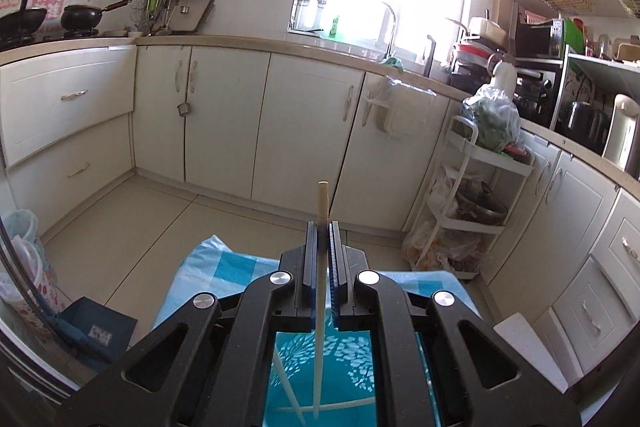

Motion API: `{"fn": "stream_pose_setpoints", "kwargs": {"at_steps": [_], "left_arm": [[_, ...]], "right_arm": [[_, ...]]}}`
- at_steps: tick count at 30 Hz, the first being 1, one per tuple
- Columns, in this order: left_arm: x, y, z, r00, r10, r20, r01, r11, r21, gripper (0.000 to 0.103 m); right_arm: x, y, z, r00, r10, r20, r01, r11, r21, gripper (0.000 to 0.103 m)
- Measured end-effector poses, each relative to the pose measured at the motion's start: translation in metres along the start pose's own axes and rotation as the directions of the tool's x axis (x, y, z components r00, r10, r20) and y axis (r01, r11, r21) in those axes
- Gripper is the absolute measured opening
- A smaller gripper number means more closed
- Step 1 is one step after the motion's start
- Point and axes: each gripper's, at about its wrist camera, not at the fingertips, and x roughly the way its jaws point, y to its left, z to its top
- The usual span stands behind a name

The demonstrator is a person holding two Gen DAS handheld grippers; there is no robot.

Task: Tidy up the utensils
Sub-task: 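Raise the left tool's chopstick over the basket, lower it in and open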

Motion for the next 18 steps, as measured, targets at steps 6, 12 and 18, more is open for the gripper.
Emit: {"fn": "stream_pose_setpoints", "kwargs": {"at_steps": [6, 12, 18], "left_arm": [[0.0, 0.0, -0.015, 0.998, 0.026, -0.053, -0.023, 0.998, 0.063, 0.005], [-0.017, 0.01, -0.022, 0.996, 0.047, -0.081, -0.042, 0.997, 0.063, 0.031], [-0.061, 0.041, -0.032, 0.994, 0.106, -0.035, -0.105, 0.994, 0.042, 0.055]], "right_arm": [[0.0, 0.0, 0.0, 1.0, -0.004, 0.0, 0.004, 1.0, -0.004, 0.007], [-0.001, 0.001, -0.001, 1.0, -0.003, 0.0, 0.003, 1.0, -0.007, 0.007], [-0.001, 0.012, -0.004, 0.999, -0.052, -0.006, 0.052, 0.995, -0.08, 0.01]]}}
